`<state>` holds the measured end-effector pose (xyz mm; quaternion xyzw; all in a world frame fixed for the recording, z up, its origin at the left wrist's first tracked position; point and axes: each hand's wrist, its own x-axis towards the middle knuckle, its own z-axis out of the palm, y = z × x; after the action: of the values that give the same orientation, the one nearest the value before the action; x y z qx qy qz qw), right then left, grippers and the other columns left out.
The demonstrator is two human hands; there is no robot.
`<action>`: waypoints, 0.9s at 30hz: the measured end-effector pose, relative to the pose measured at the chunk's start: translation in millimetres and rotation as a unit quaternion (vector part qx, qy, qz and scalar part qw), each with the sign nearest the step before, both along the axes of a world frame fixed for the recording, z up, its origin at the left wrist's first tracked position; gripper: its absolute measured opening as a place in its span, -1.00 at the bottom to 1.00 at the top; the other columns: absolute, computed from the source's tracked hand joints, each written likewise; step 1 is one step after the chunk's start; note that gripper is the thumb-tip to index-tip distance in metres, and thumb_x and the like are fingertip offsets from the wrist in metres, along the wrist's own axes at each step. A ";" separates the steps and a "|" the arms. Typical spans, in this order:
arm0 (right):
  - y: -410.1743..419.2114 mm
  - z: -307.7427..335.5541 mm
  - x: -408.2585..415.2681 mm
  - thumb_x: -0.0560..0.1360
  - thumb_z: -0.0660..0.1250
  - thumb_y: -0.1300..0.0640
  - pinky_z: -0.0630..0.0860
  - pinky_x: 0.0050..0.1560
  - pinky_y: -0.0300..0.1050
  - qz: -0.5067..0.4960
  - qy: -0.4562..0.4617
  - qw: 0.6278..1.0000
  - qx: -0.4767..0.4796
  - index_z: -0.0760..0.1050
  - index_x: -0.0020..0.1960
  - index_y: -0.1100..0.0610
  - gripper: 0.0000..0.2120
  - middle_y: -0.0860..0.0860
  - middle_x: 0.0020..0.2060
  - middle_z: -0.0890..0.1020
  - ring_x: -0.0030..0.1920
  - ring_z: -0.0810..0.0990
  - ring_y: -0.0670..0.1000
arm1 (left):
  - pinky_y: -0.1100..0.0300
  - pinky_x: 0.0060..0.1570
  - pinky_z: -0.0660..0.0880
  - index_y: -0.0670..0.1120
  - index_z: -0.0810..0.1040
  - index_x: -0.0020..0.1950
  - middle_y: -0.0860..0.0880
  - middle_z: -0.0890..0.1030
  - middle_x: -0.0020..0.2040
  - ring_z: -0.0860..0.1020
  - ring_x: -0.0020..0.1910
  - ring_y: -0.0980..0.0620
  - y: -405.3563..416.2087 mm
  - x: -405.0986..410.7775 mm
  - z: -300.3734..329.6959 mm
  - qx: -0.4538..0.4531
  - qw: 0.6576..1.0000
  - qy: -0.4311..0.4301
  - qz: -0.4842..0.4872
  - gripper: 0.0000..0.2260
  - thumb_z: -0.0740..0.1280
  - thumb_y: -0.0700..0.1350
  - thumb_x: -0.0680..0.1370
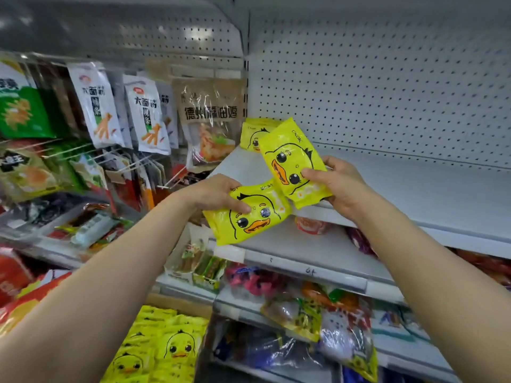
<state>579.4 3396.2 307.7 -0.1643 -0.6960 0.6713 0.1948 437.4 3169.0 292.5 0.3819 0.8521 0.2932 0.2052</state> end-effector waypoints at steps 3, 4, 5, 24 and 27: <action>21.6 6.6 -10.7 0.42 0.47 0.29 0.62 -0.19 -0.03 -0.008 0.008 1.000 0.012 0.55 -0.02 0.10 -0.80 0.13 -0.09 0.69 -0.22 0.68 0.10 | 0.15 -0.04 0.58 -0.03 0.63 0.04 0.10 0.70 -0.09 0.66 -0.09 0.08 29.3 -29.6 14.9 0.008 1.000 0.003 -0.015 -0.68 0.56 0.03 0.36; 29.9 9.4 -15.1 0.42 0.47 0.29 0.62 -0.22 -0.07 -0.012 0.010 1.000 0.014 0.55 -0.01 0.10 -0.79 0.12 -0.09 0.69 -0.22 0.68 0.09 | 0.14 -0.01 0.58 -0.03 0.62 0.07 0.09 0.70 -0.07 0.66 -0.06 0.06 38.8 -41.1 19.9 0.016 1.000 -0.007 -0.017 -0.67 0.56 0.02 0.36; 37.7 12.1 -19.7 0.43 0.46 0.29 0.61 -0.23 -0.09 -0.016 0.012 1.000 0.014 0.55 0.01 0.10 -0.78 0.11 -0.07 0.70 -0.21 0.68 0.08 | 0.13 0.02 0.58 -0.03 0.61 0.09 0.09 0.69 -0.03 0.65 -0.02 0.06 47.9 -54.8 24.4 0.017 1.000 -0.009 -0.020 -0.63 0.57 0.03 0.35; 112.0 28.7 -133.3 0.40 0.49 0.28 0.60 0.00 0.09 -0.119 0.005 0.991 0.057 0.56 0.12 0.22 -0.70 0.16 -0.03 0.70 -0.13 0.67 0.13 | 0.23 0.25 0.33 -0.02 0.39 0.44 -0.02 0.40 0.43 0.36 0.39 -0.03 164.4 -237.6 37.2 -0.069 0.971 0.202 -0.107 -0.33 0.54 0.03 0.38; 115.9 28.5 -141.1 0.41 0.48 0.27 0.59 0.05 0.14 -0.121 0.000 0.991 0.065 0.57 0.07 0.19 -0.75 0.17 -0.01 0.69 -0.09 0.67 0.16 | 0.24 -0.03 0.32 -0.01 0.43 0.35 0.02 0.49 0.30 0.43 0.26 0.00 169.4 -244.6 36.4 -0.029 0.966 0.242 -0.089 -0.41 0.55 0.00 0.37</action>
<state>438.3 3512.1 336.3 -0.2348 -0.7129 0.5963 0.2847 192.8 3338.4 328.9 0.5098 0.8470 0.1480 0.0288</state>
